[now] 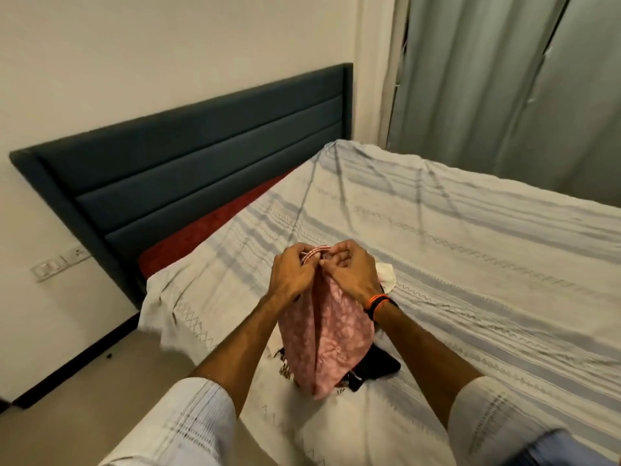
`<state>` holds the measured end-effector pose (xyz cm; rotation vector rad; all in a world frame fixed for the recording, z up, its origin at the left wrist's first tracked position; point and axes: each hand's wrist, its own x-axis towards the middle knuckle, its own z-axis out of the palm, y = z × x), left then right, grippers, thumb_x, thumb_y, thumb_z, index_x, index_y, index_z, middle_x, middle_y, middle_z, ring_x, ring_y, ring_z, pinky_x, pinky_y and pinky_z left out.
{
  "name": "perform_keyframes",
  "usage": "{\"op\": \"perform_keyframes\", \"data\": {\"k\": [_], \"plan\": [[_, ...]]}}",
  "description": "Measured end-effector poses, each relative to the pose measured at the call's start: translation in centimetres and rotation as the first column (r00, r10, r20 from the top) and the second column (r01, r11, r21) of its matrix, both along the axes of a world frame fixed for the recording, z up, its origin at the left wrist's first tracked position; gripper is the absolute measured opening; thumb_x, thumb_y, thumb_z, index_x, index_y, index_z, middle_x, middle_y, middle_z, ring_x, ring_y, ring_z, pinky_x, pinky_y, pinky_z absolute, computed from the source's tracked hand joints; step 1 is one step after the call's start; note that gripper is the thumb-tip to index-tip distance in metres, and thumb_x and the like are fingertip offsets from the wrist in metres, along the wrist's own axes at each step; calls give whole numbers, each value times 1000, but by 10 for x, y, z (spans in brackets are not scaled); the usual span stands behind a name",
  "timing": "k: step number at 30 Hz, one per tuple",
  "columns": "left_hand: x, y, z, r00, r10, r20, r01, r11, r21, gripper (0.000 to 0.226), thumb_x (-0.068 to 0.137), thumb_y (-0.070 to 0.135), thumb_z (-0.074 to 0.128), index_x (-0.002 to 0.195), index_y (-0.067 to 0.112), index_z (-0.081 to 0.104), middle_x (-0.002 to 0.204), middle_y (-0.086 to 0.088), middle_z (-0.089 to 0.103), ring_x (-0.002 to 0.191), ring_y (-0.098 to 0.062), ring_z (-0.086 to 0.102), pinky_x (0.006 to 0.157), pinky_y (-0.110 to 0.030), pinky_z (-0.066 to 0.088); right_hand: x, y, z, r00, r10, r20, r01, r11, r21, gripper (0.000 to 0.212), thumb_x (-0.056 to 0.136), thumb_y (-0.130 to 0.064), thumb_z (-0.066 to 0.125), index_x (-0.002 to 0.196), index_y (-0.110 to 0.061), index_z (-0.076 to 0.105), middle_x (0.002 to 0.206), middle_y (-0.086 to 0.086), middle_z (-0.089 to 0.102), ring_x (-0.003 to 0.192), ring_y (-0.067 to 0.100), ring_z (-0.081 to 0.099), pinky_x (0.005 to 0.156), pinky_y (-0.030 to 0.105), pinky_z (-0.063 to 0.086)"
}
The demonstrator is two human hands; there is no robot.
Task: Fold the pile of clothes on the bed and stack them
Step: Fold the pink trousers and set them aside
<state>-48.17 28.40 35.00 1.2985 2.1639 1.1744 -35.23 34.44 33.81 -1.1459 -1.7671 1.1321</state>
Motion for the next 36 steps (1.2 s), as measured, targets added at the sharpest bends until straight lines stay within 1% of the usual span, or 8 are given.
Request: {"op": "perform_keyframes", "data": {"k": [3,5,8,11,14,24,31,36], "plan": [[-6,6,29,996,-68,-60,70,997,28,25,91,43,60,98,22,73,90,3,73,85,-14,67,75,-27,53,0,4,19,993,-77,85,55,970,236,36,75,-19,76,104,-24,55,76,-5,55,70,14,55,63,34,45],[-11,8,48,987,-125,-101,130,990,49,26,91,45,61,97,23,73,88,5,73,84,-13,67,77,-30,56,0,11,29,983,-127,130,77,937,340,40,77,-23,73,113,-27,55,86,-4,49,83,18,50,71,32,39],[-22,13,80,952,-240,-190,255,965,56,21,89,42,64,96,25,74,87,9,73,85,-10,67,79,-30,55,1,19,56,961,-145,234,43,918,394,27,78,-37,73,104,-35,65,104,-3,54,103,21,46,83,34,31],[-34,18,109,913,-292,-285,323,944,66,17,88,36,65,98,26,74,90,8,74,87,-12,66,80,-30,54,7,23,87,978,-74,196,-4,930,368,26,71,-55,75,82,-31,69,85,-12,69,87,12,59,80,39,44],[-38,20,132,899,-328,-291,368,925,93,15,88,31,67,99,24,74,93,8,73,88,-11,65,83,-28,53,16,24,116,972,-83,220,-13,915,402,27,74,-53,76,77,-27,69,69,-11,68,69,8,61,68,38,52],[-11,44,177,884,-385,-266,438,881,180,19,86,35,71,99,22,74,95,6,73,90,-15,65,90,-36,55,84,10,205,904,-138,404,-42,913,406,28,71,-53,82,80,-27,76,84,-8,73,82,12,66,75,30,51],[43,58,220,881,-382,-278,453,851,266,12,88,31,71,90,20,74,79,7,67,84,-13,65,80,-28,52,175,5,241,859,-274,433,73,902,426,32,67,-49,86,70,-20,73,72,-5,72,72,14,68,71,35,56],[87,71,253,899,-352,-260,428,827,364,12,87,28,71,86,17,75,76,3,68,78,-14,65,80,-29,55,246,9,272,826,-395,402,176,859,482,28,70,-51,82,61,-28,70,64,-9,69,63,8,62,67,35,54]]}}
